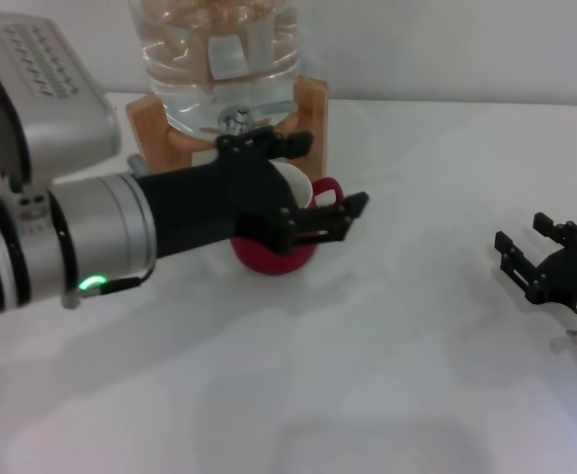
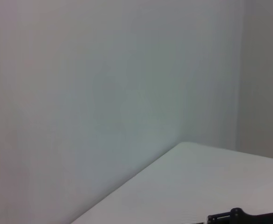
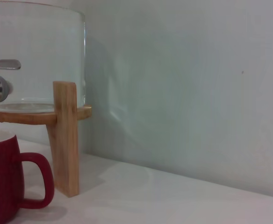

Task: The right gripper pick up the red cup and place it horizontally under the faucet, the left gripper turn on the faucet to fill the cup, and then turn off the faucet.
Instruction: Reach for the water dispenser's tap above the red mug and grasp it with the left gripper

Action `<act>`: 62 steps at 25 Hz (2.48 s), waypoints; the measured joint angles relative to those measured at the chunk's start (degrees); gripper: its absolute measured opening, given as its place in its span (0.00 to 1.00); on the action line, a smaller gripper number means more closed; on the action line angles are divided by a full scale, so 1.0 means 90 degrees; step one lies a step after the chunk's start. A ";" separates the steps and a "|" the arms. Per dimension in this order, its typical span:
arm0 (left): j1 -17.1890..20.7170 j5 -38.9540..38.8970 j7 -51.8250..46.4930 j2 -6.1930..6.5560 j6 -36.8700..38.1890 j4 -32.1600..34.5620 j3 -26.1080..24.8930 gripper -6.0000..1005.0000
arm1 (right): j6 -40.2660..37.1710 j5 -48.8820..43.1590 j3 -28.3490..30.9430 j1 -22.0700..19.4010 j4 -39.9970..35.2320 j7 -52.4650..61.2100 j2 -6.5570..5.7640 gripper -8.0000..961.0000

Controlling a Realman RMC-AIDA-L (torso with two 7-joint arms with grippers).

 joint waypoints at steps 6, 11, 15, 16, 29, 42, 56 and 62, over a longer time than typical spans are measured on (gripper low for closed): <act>-0.0489 0.0645 -0.0683 0.0006 -0.0706 -0.0173 -0.0440 0.87 | -0.0001 0.0000 0.0000 0.0023 0.0001 0.0000 0.0008 0.57; -0.0945 0.1014 -0.1027 0.0000 -0.1157 -0.0337 -0.0605 0.87 | 0.0008 -0.0002 0.0000 0.0057 0.0000 0.0000 0.0008 0.57; -0.1153 0.1058 -0.1070 0.0007 -0.1386 -0.0317 -0.0649 0.87 | 0.0014 -0.0004 0.0000 0.0060 0.0000 0.0000 0.0009 0.57; -0.1247 0.1072 -0.1107 0.0010 -0.1490 -0.0316 -0.0696 0.87 | 0.0017 -0.0004 0.0000 0.0064 0.0000 0.0000 0.0012 0.57; -0.1565 0.1163 -0.1319 0.0003 -0.1731 -0.0165 -0.0887 0.87 | 0.0035 -0.0083 -0.0075 0.0166 0.0079 -0.0032 0.0039 0.57; -0.2100 0.1823 -0.2092 0.0013 -0.2534 0.0253 -0.1323 0.87 | 0.0239 -0.0089 -0.0137 0.0270 0.0121 -0.0023 0.0044 0.57; -0.2581 0.1822 -0.1919 -0.0011 -0.2934 -0.0312 -0.1789 0.87 | 0.0282 -0.0087 -0.0137 0.0421 0.0167 -0.0040 0.0047 0.57; -0.2829 0.1759 -0.1643 -0.0010 -0.2722 -0.0720 -0.1773 0.87 | 0.0291 -0.0088 -0.0127 0.0423 0.0166 -0.0039 0.0047 0.57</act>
